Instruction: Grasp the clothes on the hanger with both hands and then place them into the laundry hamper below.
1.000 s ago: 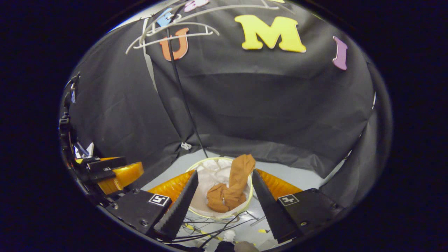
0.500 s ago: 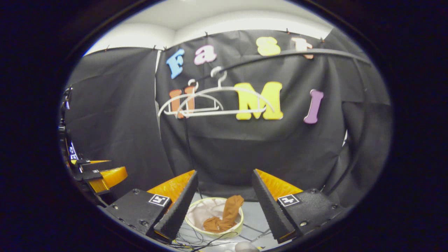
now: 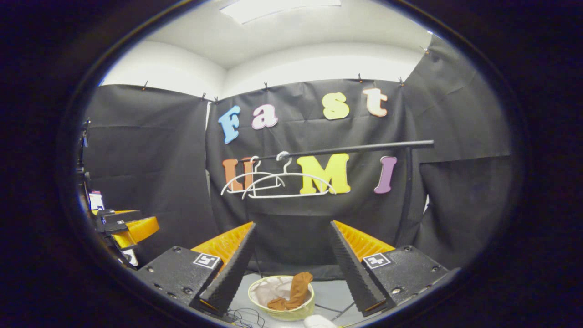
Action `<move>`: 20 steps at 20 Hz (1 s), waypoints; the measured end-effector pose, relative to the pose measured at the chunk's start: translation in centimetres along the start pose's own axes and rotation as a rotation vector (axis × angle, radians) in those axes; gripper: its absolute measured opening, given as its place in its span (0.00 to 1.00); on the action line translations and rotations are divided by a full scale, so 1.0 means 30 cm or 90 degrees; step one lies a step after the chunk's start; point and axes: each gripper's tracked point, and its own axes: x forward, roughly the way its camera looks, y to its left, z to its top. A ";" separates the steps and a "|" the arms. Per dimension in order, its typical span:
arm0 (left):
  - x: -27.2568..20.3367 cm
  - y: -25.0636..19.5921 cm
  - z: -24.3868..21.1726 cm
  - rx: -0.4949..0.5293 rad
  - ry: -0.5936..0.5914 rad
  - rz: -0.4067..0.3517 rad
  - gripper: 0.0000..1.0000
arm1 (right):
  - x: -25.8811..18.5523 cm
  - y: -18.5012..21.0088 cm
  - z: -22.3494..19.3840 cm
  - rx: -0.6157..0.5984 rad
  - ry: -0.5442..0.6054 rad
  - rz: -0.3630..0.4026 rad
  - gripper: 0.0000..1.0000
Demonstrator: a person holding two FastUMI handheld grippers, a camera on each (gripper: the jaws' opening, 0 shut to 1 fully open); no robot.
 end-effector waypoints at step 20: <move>-0.203 -0.050 0.043 0.026 0.002 0.011 1.00 | -0.153 -0.111 0.034 -0.002 -0.012 -0.010 0.99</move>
